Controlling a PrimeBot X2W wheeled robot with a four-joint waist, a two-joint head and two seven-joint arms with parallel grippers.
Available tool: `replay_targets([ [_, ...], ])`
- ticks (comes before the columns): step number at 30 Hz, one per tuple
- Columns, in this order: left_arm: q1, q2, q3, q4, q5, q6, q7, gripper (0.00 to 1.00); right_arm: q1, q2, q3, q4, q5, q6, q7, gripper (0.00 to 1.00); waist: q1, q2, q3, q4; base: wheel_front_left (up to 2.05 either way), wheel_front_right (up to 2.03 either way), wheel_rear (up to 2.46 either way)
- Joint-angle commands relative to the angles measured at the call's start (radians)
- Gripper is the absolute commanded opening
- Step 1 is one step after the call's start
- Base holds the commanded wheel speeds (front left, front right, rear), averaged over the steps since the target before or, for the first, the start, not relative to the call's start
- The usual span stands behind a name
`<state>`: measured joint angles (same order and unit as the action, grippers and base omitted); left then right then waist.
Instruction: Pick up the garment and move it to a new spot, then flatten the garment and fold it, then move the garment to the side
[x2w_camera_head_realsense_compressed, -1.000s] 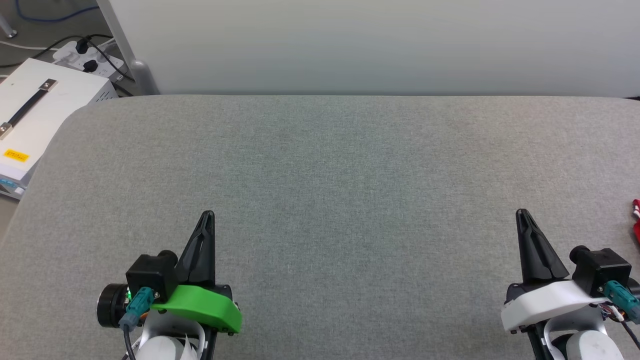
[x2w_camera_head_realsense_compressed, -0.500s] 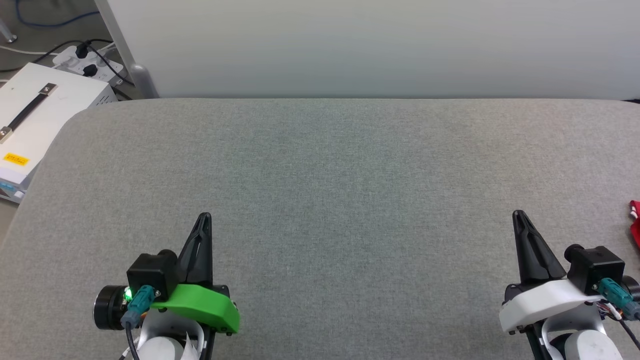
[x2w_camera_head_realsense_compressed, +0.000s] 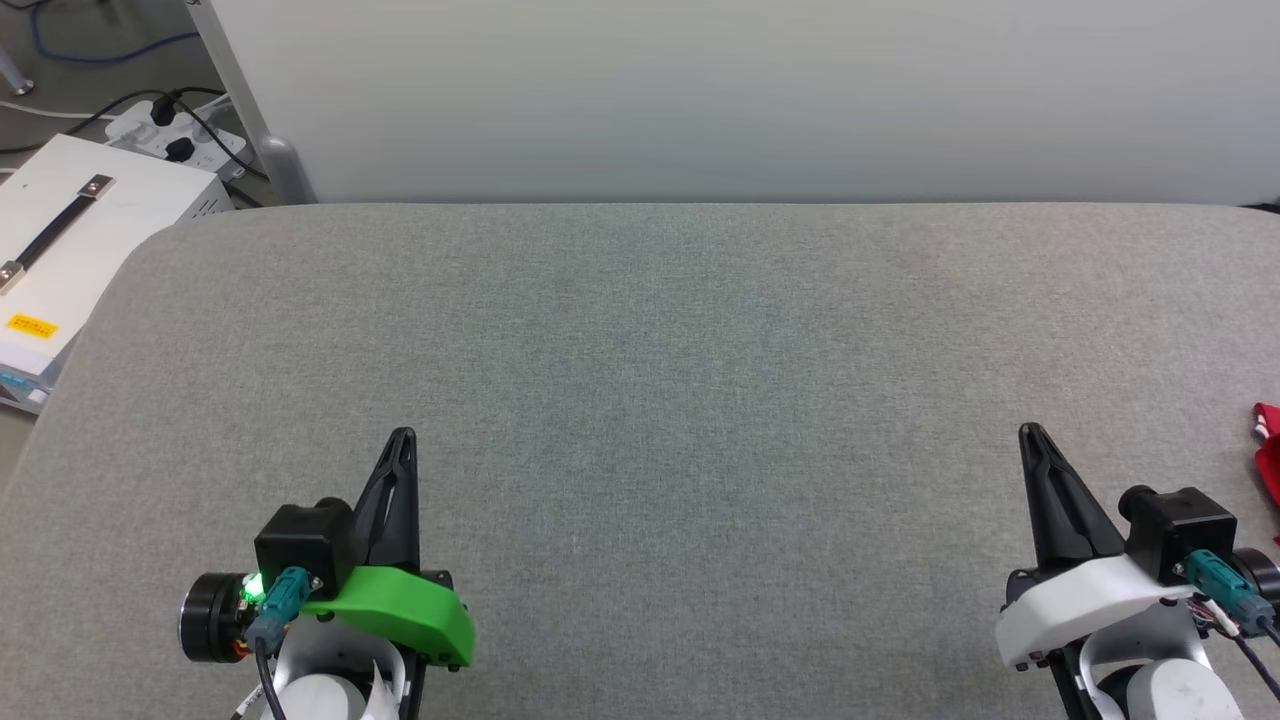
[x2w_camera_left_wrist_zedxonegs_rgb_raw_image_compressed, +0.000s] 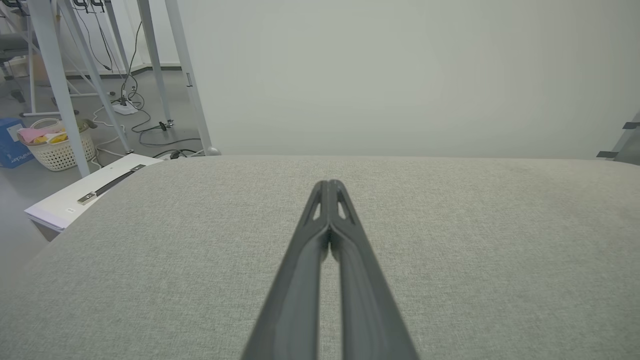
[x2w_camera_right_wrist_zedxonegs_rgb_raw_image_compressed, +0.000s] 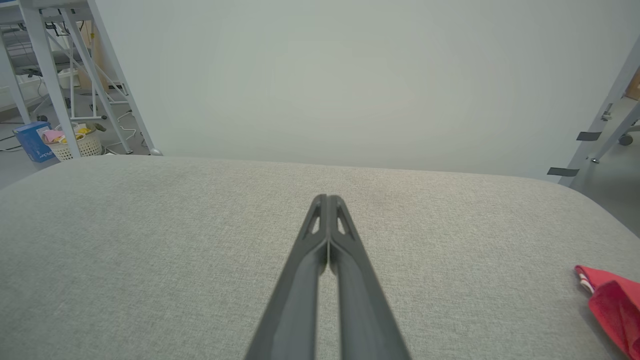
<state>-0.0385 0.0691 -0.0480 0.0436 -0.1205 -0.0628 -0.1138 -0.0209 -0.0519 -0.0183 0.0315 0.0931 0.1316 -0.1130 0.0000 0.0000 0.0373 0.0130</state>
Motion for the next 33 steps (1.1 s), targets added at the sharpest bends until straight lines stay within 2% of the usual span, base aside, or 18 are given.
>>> replay_targets([
  [1, 0.018, -0.005, 0.006, -0.006, 0.012, 0.008, 0.005, 0.00, 0.012, 0.001, 0.003, -0.007, -0.009, -0.001, 0.006, 0.00, 0.0000, 0.0000, -0.001, 0.000, 0.00, 0.00, 0.00],
  [33, 0.030, -0.013, 0.031, -0.028, 0.076, 0.041, 0.070, 0.00, 0.017, 0.001, 0.012, -0.021, -0.059, -0.001, 0.070, 0.00, 0.0000, 0.0000, -0.023, -0.008, 0.00, 0.00, 0.00],
])
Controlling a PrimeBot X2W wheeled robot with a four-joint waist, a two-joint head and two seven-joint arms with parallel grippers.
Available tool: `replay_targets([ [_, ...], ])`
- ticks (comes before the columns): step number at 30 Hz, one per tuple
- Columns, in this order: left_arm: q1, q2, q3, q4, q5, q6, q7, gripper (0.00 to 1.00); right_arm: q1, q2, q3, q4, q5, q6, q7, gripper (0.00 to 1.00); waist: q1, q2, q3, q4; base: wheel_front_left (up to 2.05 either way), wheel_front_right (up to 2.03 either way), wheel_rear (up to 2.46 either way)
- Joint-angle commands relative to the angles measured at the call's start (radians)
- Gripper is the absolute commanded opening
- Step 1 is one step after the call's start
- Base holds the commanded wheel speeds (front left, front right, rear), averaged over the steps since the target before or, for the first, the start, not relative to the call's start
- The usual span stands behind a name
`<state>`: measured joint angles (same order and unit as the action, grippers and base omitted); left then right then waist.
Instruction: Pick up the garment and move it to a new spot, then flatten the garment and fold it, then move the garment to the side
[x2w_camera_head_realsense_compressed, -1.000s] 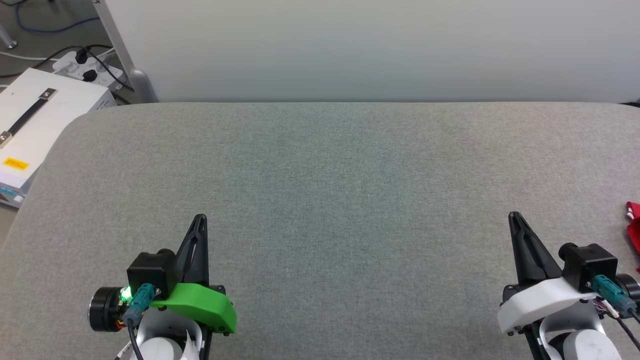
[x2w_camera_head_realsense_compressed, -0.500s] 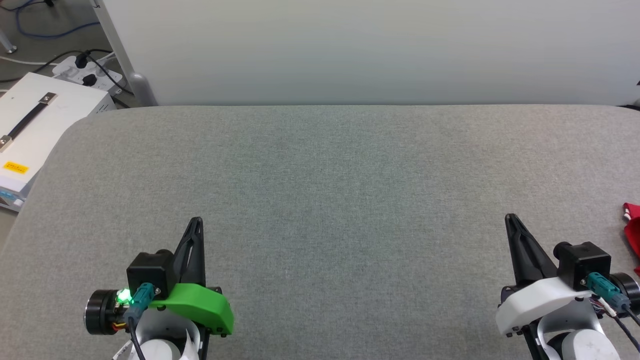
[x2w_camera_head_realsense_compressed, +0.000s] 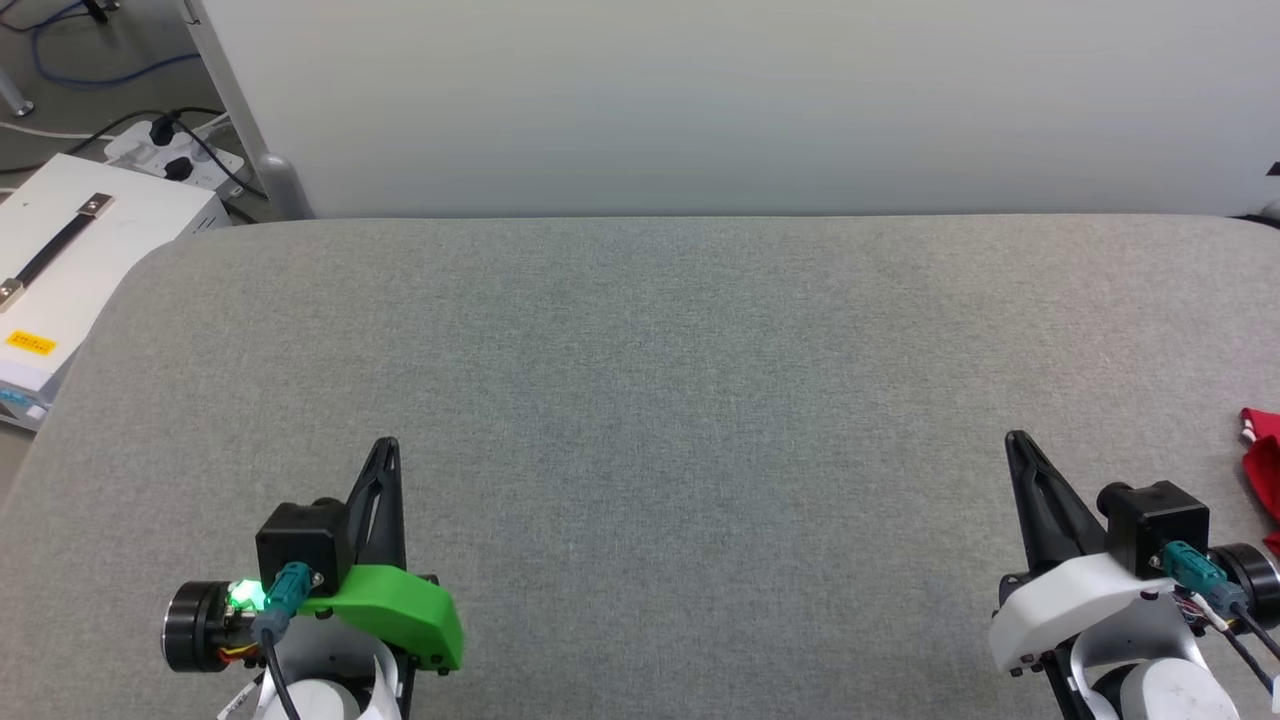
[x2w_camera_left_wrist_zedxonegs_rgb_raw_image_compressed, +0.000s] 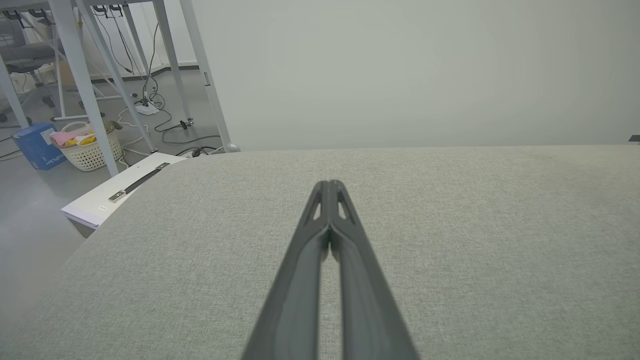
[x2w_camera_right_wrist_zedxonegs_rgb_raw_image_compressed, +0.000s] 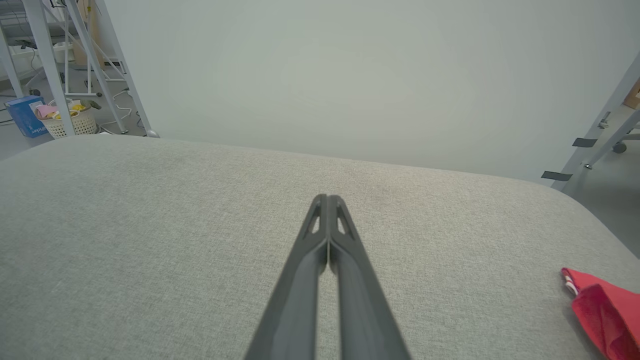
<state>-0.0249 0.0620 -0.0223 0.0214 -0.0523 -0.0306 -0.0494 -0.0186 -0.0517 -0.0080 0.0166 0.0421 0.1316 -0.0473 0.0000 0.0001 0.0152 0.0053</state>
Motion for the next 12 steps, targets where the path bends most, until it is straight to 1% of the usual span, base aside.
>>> replay_targets([
  [1, 0.017, -0.006, 0.006, -0.007, 0.010, 0.009, 0.007, 0.00, 0.015, 0.001, 0.002, -0.007, -0.009, -0.001, 0.006, 0.00, 0.0000, -0.0001, -0.001, 0.000, 0.00, 0.00, 0.00],
  [12, 0.021, -0.009, 0.014, -0.014, 0.032, 0.021, 0.029, 0.00, 0.017, 0.001, 0.005, -0.012, -0.026, -0.001, 0.028, 0.00, 0.0000, -0.0001, -0.008, -0.003, 0.00, 0.00, 0.00],
])
